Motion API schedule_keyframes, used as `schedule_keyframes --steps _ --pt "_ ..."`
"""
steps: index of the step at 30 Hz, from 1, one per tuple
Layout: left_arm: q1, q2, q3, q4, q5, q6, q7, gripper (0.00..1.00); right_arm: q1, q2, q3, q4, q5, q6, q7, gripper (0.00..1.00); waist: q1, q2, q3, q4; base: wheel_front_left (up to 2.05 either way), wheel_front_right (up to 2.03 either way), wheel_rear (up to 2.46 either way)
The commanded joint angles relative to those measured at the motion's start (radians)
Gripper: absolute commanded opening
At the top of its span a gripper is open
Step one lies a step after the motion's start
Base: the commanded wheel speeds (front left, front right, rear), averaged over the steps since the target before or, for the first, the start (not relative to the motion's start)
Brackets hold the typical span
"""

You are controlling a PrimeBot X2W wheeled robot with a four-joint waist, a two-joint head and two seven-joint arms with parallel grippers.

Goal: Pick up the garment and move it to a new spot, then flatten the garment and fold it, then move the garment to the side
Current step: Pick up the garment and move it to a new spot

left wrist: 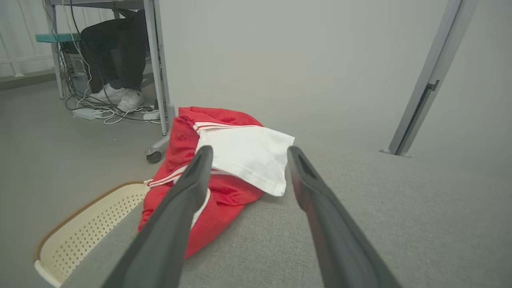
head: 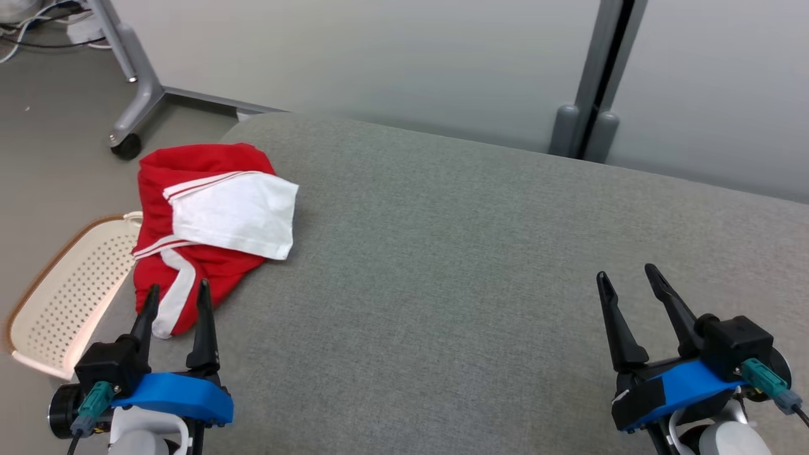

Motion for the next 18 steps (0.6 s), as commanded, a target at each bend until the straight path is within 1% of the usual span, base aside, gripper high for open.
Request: schedule_keyframes --steps 1,5,8,16,18 --pt "0.005 -0.003 0.010 -0.002 0.008 0.003 -0.003 1.00 -0.010 -0.008 -0.001 -0.011 -0.005 0.000 0.004 1.00 0.0001 -0.0001 0.022 0.034 0.00 0.00 0.00" --pt "0.013 -0.012 0.033 -0.006 0.011 -0.002 -0.003 1.00 -0.009 -0.008 -0.006 -0.026 -0.007 0.000 0.015 1.00 0.0001 -0.0001 0.028 0.060 0.00 0.00 0.00" --pt "0.013 -0.020 0.041 -0.010 0.019 -0.004 -0.003 1.00 -0.009 -0.013 -0.005 -0.036 -0.009 0.000 0.021 1.00 0.0001 -0.0001 0.034 0.067 0.00 0.00 0.00" --pt "-0.010 -0.033 0.066 -0.005 0.035 -0.010 -0.003 1.00 -0.017 -0.022 0.002 -0.049 -0.002 0.000 0.035 1.00 0.0001 -0.0001 0.056 0.059 0.00 0.00 0.00" --pt "-0.027 -0.036 0.070 0.015 0.023 -0.012 -0.003 1.00 -0.022 -0.026 0.001 -0.056 -0.001 0.000 0.040 1.00 0.0001 -0.0001 0.071 0.055 0.00 0.00 0.00"
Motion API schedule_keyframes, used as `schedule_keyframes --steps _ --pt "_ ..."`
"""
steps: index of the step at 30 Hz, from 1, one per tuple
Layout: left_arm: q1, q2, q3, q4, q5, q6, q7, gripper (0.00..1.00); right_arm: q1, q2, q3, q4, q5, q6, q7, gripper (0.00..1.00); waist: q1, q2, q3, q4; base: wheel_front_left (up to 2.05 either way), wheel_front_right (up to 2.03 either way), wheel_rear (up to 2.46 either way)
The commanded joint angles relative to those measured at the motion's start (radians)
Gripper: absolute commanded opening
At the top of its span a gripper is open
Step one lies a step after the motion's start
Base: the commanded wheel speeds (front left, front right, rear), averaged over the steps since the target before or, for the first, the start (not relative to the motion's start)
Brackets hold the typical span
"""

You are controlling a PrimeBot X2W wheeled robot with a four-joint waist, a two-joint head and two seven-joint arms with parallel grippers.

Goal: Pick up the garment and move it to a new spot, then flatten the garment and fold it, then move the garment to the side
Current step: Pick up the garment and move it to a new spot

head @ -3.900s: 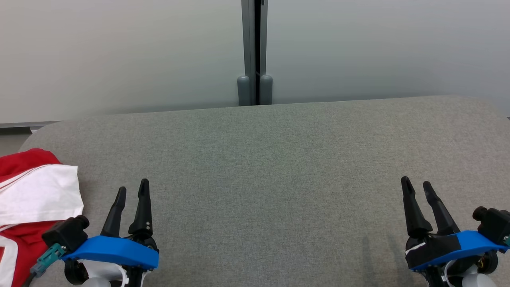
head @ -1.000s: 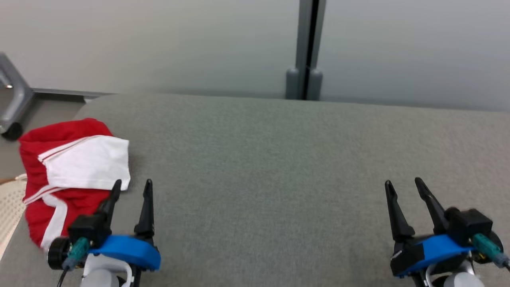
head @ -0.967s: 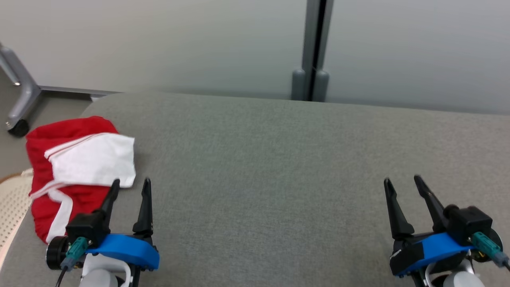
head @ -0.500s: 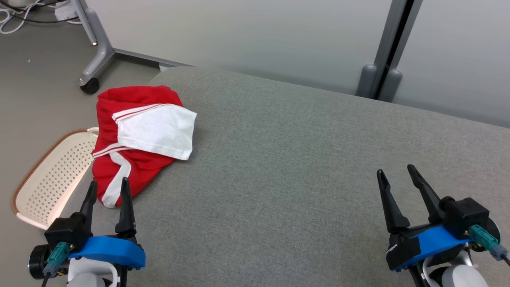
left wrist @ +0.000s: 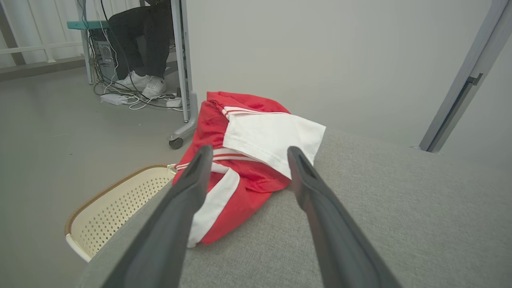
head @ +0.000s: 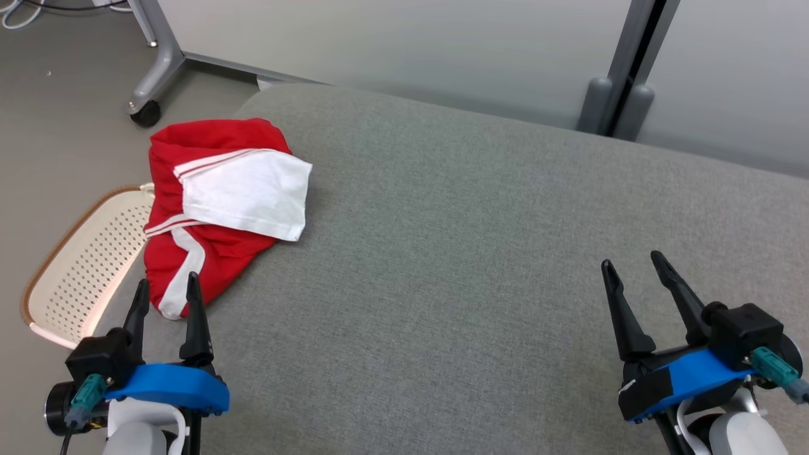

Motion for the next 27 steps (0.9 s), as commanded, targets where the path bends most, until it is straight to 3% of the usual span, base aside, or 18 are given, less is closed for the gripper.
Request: schedule_keyframes --steps 1,14,23,25,26,27 --pt "-0.034 -0.002 0.003 0.029 -0.010 -0.006 -0.002 1.00 -0.019 -0.010 -0.001 -0.012 -0.001 0.000 0.007 1.00 0.0000 0.0000 0.017 -0.002 0.00 0.00 0.00" --pt "-0.431 0.076 -0.063 0.372 -0.124 -0.016 0.077 1.00 -0.116 -0.084 0.005 -0.122 -0.018 0.000 0.081 1.00 0.0000 0.0000 0.260 -0.061 0.00 0.00 0.00" --pt "-0.598 0.134 -0.118 0.607 -0.238 -0.014 0.162 0.99 -0.157 -0.113 -0.007 -0.155 -0.011 0.000 0.097 1.00 0.0000 0.0000 0.354 -0.097 0.00 0.00 0.00" --pt "-0.614 0.134 -0.135 0.633 -0.263 -0.014 0.177 0.55 -0.159 -0.114 -0.009 -0.156 -0.010 0.000 0.095 1.00 0.0000 0.0000 0.359 -0.098 0.00 0.00 0.00" --pt "-0.618 0.133 -0.145 0.642 -0.272 -0.014 0.183 0.19 -0.159 -0.115 -0.010 -0.156 -0.010 0.000 0.094 1.00 0.0000 0.0000 0.360 -0.099 0.00 0.00 0.00" --pt "-0.621 0.136 -0.153 0.647 -0.282 -0.014 0.178 0.00 -0.159 -0.115 -0.011 -0.155 -0.010 0.000 0.092 1.00 0.0000 0.0000 0.360 -0.099 0.00 0.00 0.00"
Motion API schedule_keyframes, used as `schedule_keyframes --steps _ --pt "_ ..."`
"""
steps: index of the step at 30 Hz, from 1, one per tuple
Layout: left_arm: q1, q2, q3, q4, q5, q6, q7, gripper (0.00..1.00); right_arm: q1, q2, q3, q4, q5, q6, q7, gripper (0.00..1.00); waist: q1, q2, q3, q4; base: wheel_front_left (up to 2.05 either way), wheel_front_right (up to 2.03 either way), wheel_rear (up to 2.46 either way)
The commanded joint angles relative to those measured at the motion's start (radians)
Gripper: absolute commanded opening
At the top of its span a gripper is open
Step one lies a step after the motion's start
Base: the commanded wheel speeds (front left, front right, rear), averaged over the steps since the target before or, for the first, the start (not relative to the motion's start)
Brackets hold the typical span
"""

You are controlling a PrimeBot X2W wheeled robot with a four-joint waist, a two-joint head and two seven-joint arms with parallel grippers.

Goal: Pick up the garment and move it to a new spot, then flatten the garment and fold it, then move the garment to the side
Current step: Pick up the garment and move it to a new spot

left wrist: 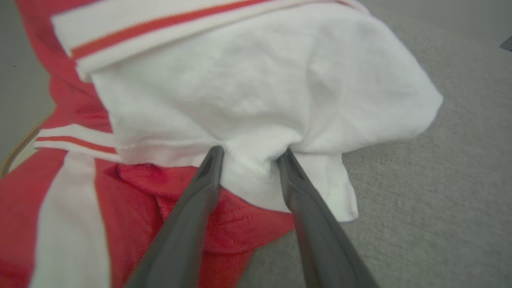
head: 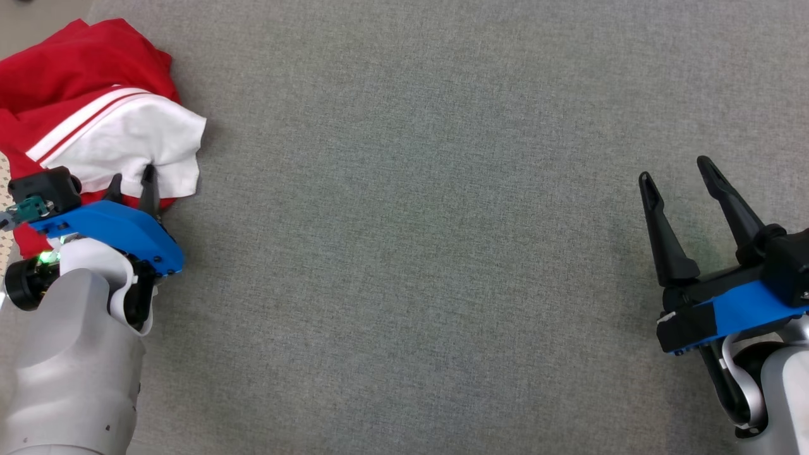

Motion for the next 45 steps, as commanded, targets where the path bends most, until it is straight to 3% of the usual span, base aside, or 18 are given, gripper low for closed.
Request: schedule_keyframes --steps 1,8,16,24,29,34,39,45 --pt "-0.019 0.011 -0.013 0.006 -0.017 -0.001 -0.018 0.00 -0.014 -0.005 -0.004 -0.004 0.000 0.000 -0.004 1.00 -0.0001 -0.0003 -0.001 0.000 0.00 0.00 0.00" --pt "0.004 0.049 -0.042 -0.010 -0.049 -0.001 -0.140 0.00 -0.001 0.014 -0.010 0.021 0.006 0.000 -0.025 1.00 -0.0001 -0.0003 -0.063 0.001 0.00 0.00 0.00" --pt "0.079 0.092 -0.022 -0.112 -0.020 0.023 -0.185 0.00 0.044 0.050 -0.010 0.062 0.015 0.000 -0.061 1.00 -0.0001 -0.0003 -0.189 -0.009 0.00 0.00 0.00" --pt "0.282 0.109 0.033 -0.537 0.074 0.127 -0.185 0.00 0.104 0.088 -0.025 0.083 0.016 0.000 -0.075 1.00 -0.0001 -0.0003 -0.322 -0.044 0.00 0.00 0.00" --pt "0.376 0.115 0.020 -0.727 0.102 0.165 -0.167 0.00 0.124 0.103 -0.024 0.078 0.017 0.000 -0.076 1.00 -0.0001 -0.0003 -0.353 -0.086 0.00 0.00 0.00" --pt "0.468 0.094 -0.038 -0.938 0.126 0.191 -0.084 0.00 0.130 0.116 -0.021 0.062 0.016 0.000 -0.075 1.00 -0.0001 -0.0003 -0.352 -0.163 0.00 0.00 0.00" --pt "0.481 0.041 -0.157 -1.041 0.136 0.160 -0.004 0.00 0.116 0.124 -0.027 0.052 0.022 0.000 -0.083 1.00 -0.0001 -0.0003 -0.307 -0.261 0.00 0.00 0.00" --pt "0.389 -0.058 -0.347 -0.975 0.157 0.065 0.050 0.00 0.089 0.136 -0.028 0.060 0.030 0.000 -0.106 1.00 -0.0001 -0.0003 -0.229 -0.391 0.00 0.00 0.00"
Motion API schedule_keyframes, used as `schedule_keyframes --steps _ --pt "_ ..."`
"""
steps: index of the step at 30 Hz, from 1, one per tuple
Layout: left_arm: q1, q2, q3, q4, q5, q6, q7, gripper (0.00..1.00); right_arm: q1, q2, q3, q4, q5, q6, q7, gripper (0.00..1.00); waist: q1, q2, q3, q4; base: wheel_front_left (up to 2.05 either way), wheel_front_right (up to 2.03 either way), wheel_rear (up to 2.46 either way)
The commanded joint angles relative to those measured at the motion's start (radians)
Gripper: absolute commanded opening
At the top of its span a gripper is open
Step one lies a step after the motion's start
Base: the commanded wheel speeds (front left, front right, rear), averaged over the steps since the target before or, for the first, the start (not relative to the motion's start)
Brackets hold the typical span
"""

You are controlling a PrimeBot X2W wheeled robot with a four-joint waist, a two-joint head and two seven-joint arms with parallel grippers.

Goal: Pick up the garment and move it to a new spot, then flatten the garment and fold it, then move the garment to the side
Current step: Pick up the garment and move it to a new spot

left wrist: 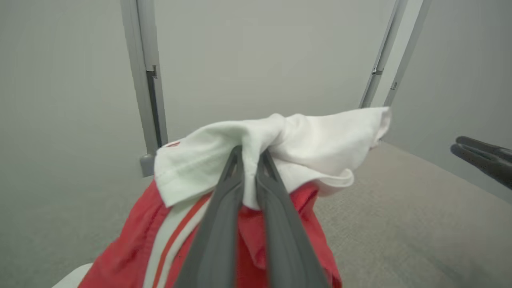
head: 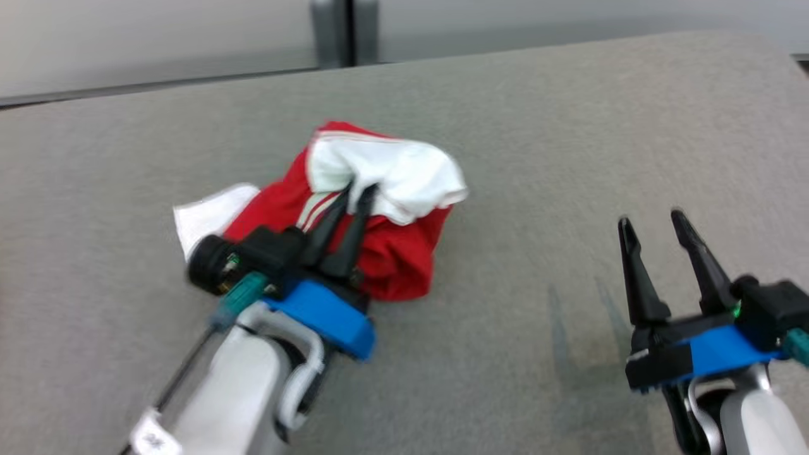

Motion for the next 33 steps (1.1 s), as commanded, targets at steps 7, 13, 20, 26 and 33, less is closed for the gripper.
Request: schedule_keyframes --steps 7,13,20,26,33 --pt "-0.101 -0.092 -0.221 0.185 0.016 -0.064 0.024 0.00 -0.030 0.020 0.001 0.036 0.022 0.000 -0.047 1.00 -0.0004 -0.0001 0.078 -0.128 0.00 0.00 0.00" --pt "-0.149 -0.119 -0.344 0.316 -0.021 -0.074 0.003 0.00 -0.050 0.026 0.007 0.073 0.036 0.000 -0.084 1.00 -0.0004 -0.0001 0.122 -0.172 0.00 0.00 0.00" --pt "-0.205 -0.128 -0.387 0.352 -0.029 -0.075 -0.113 1.00 -0.058 0.028 -0.006 0.105 0.026 0.000 -0.101 1.00 -0.0004 -0.0001 0.102 -0.143 0.00 0.00 0.00" --pt "-0.190 -0.104 -0.329 0.302 -0.043 -0.026 -0.189 1.00 -0.043 0.028 -0.021 0.099 0.009 0.000 -0.087 1.00 -0.0004 -0.0001 0.047 -0.070 0.00 0.00 0.00" --pt "-0.125 -0.016 -0.171 0.246 -0.087 0.081 -0.224 1.00 -0.016 0.020 -0.031 0.067 -0.011 0.000 -0.051 1.00 -0.0004 -0.0001 -0.008 0.037 0.00 0.00 0.00"
